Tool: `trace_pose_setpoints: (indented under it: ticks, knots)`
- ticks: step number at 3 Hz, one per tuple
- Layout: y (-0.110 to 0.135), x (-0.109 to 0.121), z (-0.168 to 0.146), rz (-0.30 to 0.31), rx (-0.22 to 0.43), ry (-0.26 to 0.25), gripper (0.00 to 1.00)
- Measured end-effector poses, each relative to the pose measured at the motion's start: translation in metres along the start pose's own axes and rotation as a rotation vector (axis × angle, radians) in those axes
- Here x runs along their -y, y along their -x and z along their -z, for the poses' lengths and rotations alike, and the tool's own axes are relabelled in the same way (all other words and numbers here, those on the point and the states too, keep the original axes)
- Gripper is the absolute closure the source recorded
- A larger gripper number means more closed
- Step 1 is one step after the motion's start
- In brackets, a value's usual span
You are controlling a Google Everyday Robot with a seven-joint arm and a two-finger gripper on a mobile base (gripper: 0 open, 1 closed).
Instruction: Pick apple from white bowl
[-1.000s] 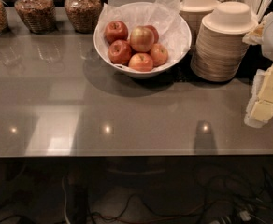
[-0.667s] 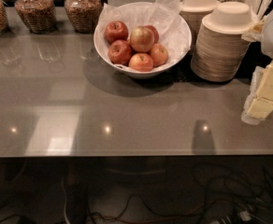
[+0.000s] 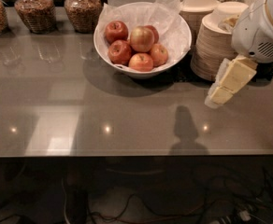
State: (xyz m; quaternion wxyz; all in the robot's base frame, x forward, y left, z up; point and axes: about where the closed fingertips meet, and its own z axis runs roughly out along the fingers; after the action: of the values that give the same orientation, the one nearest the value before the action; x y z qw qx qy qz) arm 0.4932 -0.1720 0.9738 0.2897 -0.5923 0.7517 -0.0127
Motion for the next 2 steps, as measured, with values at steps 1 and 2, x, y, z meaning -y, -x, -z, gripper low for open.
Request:
trace_pose_setpoints:
  ticks: [1, 2]
  knots:
    - [0.031, 0.037, -0.025, 0.024, 0.092, -0.094, 0.00]
    - [0.049, 0.077, -0.050, 0.026, 0.140, -0.143, 0.00]
